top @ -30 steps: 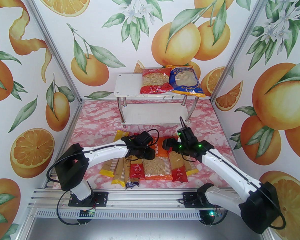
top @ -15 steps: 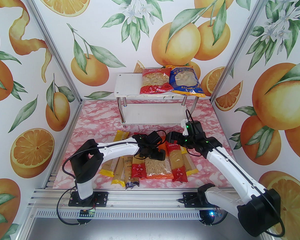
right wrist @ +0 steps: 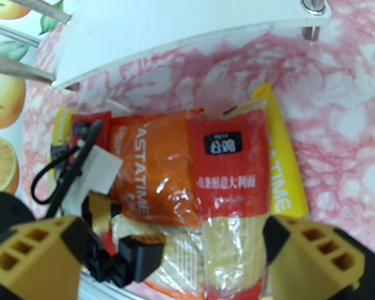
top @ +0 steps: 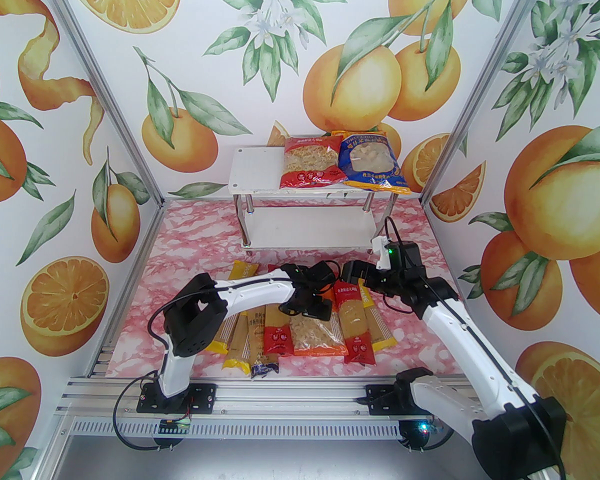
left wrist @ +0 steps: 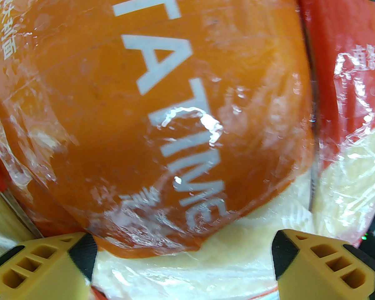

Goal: Place and organize the pasta boxes and bags onto the shelf

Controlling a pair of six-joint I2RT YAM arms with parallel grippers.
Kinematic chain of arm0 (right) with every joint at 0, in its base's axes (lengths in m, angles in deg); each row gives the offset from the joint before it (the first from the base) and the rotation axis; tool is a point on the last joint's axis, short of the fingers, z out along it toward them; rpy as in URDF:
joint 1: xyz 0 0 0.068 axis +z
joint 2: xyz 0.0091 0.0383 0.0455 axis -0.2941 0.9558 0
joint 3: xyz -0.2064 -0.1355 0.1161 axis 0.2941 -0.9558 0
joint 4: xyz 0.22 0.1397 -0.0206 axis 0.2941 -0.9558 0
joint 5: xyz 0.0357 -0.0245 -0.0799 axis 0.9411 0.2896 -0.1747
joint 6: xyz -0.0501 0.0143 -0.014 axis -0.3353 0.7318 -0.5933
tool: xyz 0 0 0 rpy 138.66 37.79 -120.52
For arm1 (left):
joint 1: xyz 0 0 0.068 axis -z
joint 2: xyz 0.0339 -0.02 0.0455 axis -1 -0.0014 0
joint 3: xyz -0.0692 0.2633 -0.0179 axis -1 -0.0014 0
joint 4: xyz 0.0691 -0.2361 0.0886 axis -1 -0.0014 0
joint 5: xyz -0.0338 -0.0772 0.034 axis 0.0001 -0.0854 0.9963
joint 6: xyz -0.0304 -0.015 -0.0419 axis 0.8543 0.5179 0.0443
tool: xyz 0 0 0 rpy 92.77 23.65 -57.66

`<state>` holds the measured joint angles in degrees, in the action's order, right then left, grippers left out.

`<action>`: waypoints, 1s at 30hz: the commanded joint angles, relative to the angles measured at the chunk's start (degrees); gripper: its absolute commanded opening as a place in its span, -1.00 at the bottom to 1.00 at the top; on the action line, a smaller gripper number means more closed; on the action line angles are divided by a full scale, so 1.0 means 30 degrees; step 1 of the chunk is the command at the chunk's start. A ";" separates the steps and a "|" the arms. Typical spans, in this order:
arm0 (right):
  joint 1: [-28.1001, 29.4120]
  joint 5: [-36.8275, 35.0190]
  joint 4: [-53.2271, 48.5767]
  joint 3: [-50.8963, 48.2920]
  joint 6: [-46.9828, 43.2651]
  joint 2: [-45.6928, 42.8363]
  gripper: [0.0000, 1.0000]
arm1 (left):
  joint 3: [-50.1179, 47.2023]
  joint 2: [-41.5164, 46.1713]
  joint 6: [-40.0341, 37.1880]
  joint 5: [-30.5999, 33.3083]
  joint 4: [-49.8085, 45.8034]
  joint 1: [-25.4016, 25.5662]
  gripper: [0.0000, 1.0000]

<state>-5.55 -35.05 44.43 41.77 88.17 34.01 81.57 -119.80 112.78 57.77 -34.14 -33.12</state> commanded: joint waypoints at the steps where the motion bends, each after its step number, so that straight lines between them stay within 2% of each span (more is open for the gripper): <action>1: -0.0286 0.1028 -0.0315 -0.0180 -0.0598 -0.0418 0.99 | -0.0680 -0.2096 -0.0995 0.0778 -0.0006 -0.0194 0.10; 3: -0.0414 0.1202 -0.0358 -0.0217 -0.0718 -0.0432 0.99 | -0.0740 -0.2243 -0.1135 0.0599 -0.0052 -0.0204 -0.13; 7: -0.0536 0.1402 -0.0393 -0.0239 -0.0836 -0.0473 0.99 | -0.0781 -0.2294 -0.1107 0.0537 -0.0160 -0.0209 -0.26; 8: -0.0554 0.1455 -0.0407 -0.0239 -0.0837 -0.0489 0.99 | -0.0777 -0.2238 -0.1172 0.0456 -0.0173 -0.0197 -0.49; 9: -0.0568 0.1499 -0.0436 -0.0224 -0.0869 -0.0518 1.00 | -0.0773 -0.2179 -0.1225 0.0425 -0.0162 -0.0211 -0.84; 10: -0.0592 0.1500 -0.0465 -0.0213 -0.0866 -0.0571 0.99 | -0.0814 -0.2088 -0.1231 0.0441 -0.0158 -0.0178 -1.00; 17: -0.0686 0.1457 -0.0644 -0.0154 -0.0809 -0.1010 0.99 | -0.1004 -0.0966 -0.2021 0.0008 0.0230 -0.0086 -1.00; 22: -0.0685 0.1341 -0.0597 -0.0345 -0.0552 -0.1371 0.99 | -0.1749 0.1030 -0.2938 -0.0970 0.2716 -0.0093 -1.00; 30: -0.0686 0.0991 -0.0445 -0.0473 -0.0003 -0.2085 0.99 | -0.1688 0.3596 -0.3920 -0.0620 0.3653 -0.0090 -1.00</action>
<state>-7.17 -31.91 42.77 40.83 87.12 28.86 76.43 -114.17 103.38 57.77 -27.85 -33.87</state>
